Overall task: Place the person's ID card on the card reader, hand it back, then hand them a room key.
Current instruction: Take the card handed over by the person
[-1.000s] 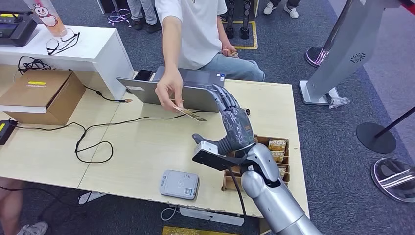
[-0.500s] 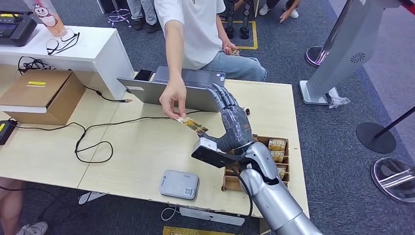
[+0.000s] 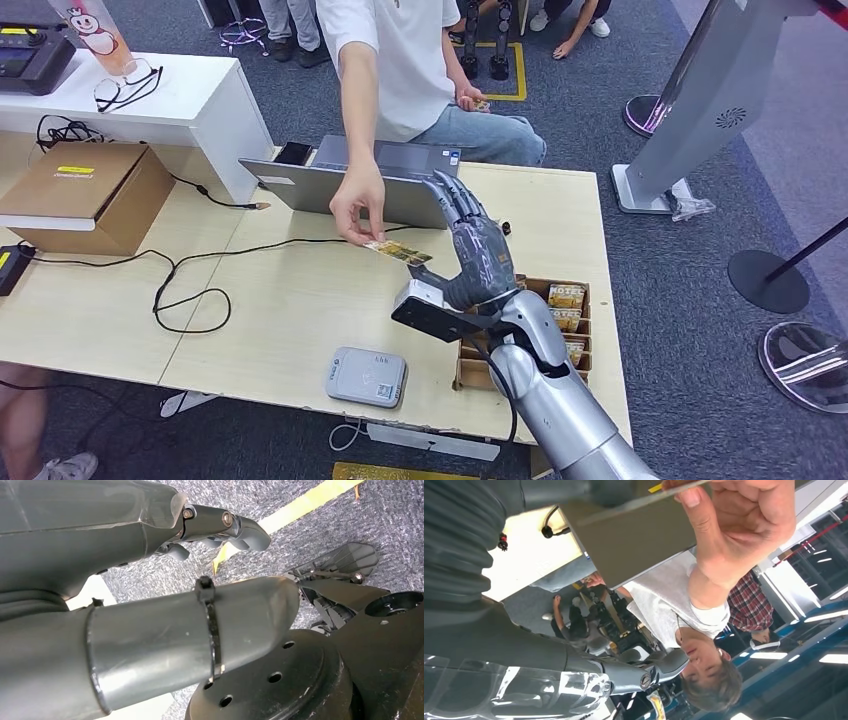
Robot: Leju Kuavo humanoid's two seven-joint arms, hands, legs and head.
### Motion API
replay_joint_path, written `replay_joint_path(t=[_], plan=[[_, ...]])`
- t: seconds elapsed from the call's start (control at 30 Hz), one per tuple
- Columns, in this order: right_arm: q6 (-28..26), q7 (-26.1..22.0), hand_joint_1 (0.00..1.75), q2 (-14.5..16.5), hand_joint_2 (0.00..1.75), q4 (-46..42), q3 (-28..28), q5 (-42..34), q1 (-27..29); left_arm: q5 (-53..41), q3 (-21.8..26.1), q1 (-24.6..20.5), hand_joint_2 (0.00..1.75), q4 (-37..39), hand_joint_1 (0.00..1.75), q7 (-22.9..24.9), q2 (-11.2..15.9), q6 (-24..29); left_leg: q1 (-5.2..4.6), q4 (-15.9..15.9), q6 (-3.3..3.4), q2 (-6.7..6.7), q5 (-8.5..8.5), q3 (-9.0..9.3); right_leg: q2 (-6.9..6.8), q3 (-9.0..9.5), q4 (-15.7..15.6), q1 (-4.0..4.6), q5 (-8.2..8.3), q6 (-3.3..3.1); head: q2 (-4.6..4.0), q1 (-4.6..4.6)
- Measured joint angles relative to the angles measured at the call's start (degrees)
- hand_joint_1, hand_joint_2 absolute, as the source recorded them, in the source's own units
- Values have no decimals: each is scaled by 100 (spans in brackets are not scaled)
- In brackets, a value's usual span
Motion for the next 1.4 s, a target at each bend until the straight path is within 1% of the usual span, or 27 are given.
replay_joint_path(t=[1.1, 1.3, 1.4], plan=[[170, -9, 175, 15, 175, 11, 28, -182, -13, 30, -63, -11, 0, 0, 0, 24, 39, 73, 0, 0, 0, 0, 0, 0, 0, 0, 0, 0, 0, 0, 0, -1], [403, -82, 175, 17, 175, -10, 54, -458, -11, 66, -105, -11, 0, 1, 0, 24, 57, 98, 0, 0, 0, 0, 0, 0, 0, 0, 1, 0, 0, 0, 0, -1], [667, -104, 175, 19, 175, -79, 100, -652, -6, 108, -115, -10, 0, 8, 0, 24, 73, 99, 0, 0, 0, 0, 0, 0, 0, 0, 1, 0, 0, 0, 0, -1]])
